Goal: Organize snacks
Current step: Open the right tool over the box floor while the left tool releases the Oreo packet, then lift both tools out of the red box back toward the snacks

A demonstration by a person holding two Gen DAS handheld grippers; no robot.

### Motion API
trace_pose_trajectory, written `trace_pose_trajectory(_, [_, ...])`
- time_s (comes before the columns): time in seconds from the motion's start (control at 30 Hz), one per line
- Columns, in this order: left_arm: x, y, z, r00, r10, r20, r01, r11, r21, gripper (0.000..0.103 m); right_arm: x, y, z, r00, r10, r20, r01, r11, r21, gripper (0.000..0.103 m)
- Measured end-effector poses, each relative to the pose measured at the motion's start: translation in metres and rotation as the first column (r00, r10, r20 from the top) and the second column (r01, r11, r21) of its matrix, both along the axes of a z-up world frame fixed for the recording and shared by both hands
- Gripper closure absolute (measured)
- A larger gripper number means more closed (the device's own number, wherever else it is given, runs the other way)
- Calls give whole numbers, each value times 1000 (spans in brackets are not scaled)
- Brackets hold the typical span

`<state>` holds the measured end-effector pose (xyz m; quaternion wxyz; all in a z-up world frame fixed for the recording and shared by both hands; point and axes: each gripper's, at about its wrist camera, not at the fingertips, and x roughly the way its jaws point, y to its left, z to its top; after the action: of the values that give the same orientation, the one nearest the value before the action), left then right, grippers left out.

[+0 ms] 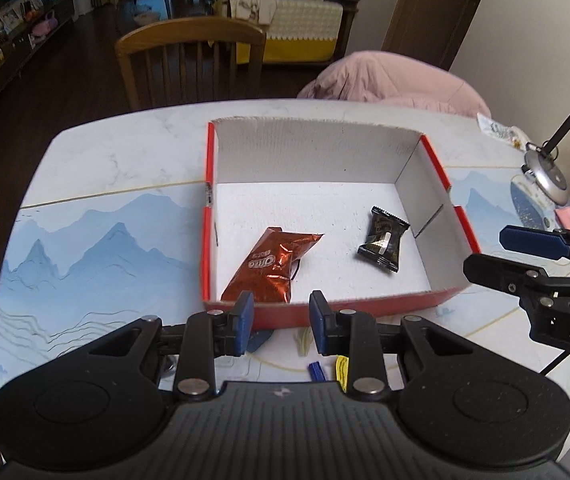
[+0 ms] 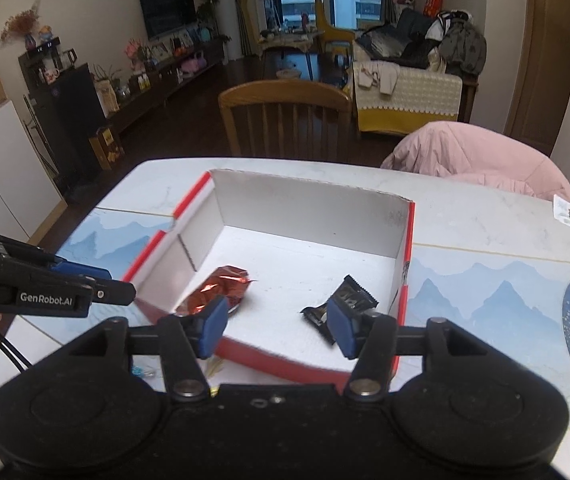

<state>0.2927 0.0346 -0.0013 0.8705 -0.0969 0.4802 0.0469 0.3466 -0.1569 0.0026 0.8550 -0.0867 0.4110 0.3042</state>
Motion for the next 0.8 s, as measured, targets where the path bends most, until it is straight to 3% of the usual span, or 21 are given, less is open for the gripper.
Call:
trace_pose_trajectory(0.13, [-28, 1, 11, 999, 3, 44, -3, 1000, -4, 57, -24, -5, 8, 1000, -4, 21, 4, 1000, 15, 41])
trace_pose_trajectory(0.3, [-61, 3, 18, 997, 1, 74, 0, 1000, -13, 56, -52, -11, 14, 999, -6, 37, 5, 999, 34, 36])
trace_pose_trajectory(0.5, [-99, 6, 17, 995, 24, 96, -22, 1000, -18, 46, -79, -17, 12, 998, -20, 52, 17, 999, 51, 16])
trace_pose_trajectory(0.63, [-123, 8, 16, 992, 47, 121, -46, 999, -14, 32, -95, -21, 7, 998, -30, 63, 27, 999, 47, 7])
trace_pose_trajectory(0.8, [-145, 11, 13, 987, 78, 137, -73, 997, -37, 23, -107, -28, -2, 996, -55, 74, 52, 998, 37, 2])
